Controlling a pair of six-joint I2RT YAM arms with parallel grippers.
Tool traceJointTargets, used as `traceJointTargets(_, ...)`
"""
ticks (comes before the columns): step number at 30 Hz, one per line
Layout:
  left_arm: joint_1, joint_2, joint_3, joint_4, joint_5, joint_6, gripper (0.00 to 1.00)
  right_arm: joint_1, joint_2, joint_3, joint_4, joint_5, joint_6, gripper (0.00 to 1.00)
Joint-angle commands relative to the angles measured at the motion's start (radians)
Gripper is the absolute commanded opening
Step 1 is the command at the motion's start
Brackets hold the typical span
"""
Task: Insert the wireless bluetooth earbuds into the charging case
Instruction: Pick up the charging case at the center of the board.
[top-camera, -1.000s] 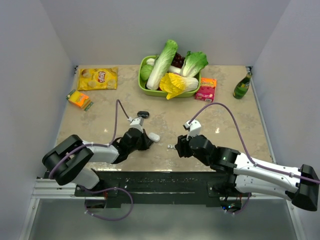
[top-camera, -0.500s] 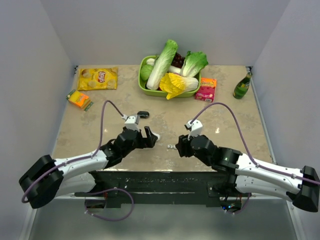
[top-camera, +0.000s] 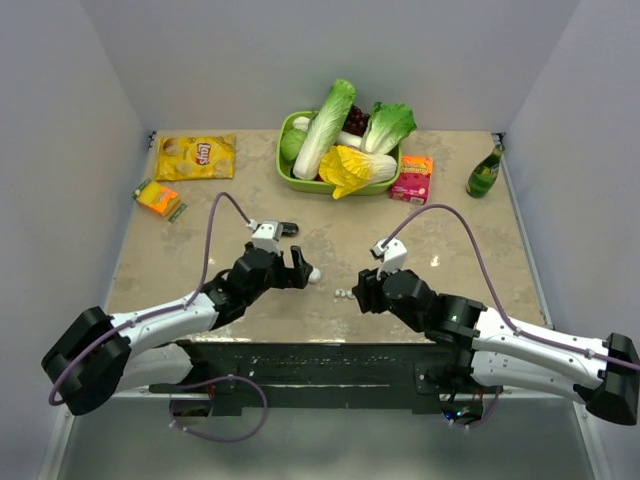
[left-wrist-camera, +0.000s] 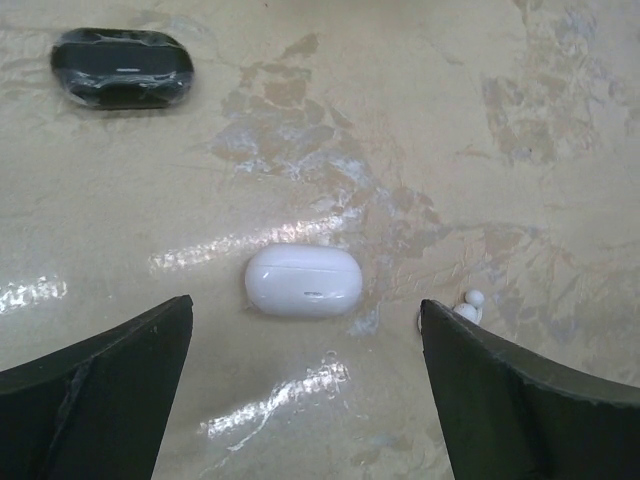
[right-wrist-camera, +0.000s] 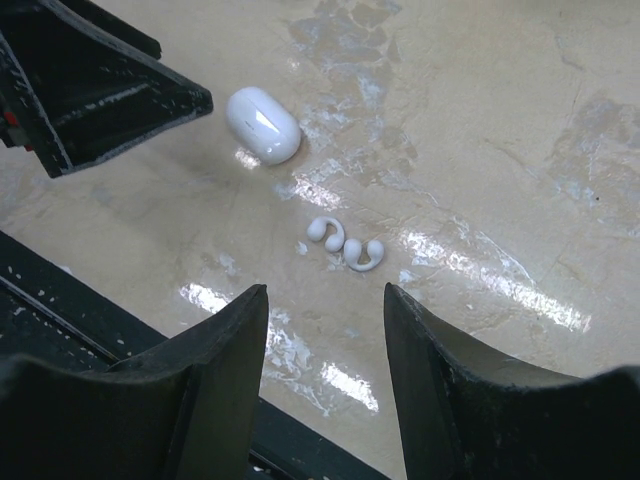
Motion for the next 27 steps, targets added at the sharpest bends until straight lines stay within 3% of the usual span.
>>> traceJointTargets(1, -0.004, 0.062, 0.070, -0.073, 0.093, 0.100, 1.00, 0.000, -0.031, 0.045, 0.009, 0.038, -0.013, 0.53)
traceJointTargets(14, -0.114, 0.256, 0.194, -0.243, -0.088, -0.015, 1.00, 0.000, -0.045, 0.039, 0.007, 0.033, -0.013, 0.53)
traceJointTargets(20, -0.159, 0.331, 0.236, -0.243, -0.129, -0.072, 1.00, 0.000, -0.051, 0.032, 0.007, 0.033, -0.007, 0.53)
traceJointTargets(27, -0.176, 0.449, 0.325, -0.354, -0.180, -0.110, 1.00, 0.000, -0.054, 0.037, 0.001, 0.036, -0.008, 0.53)
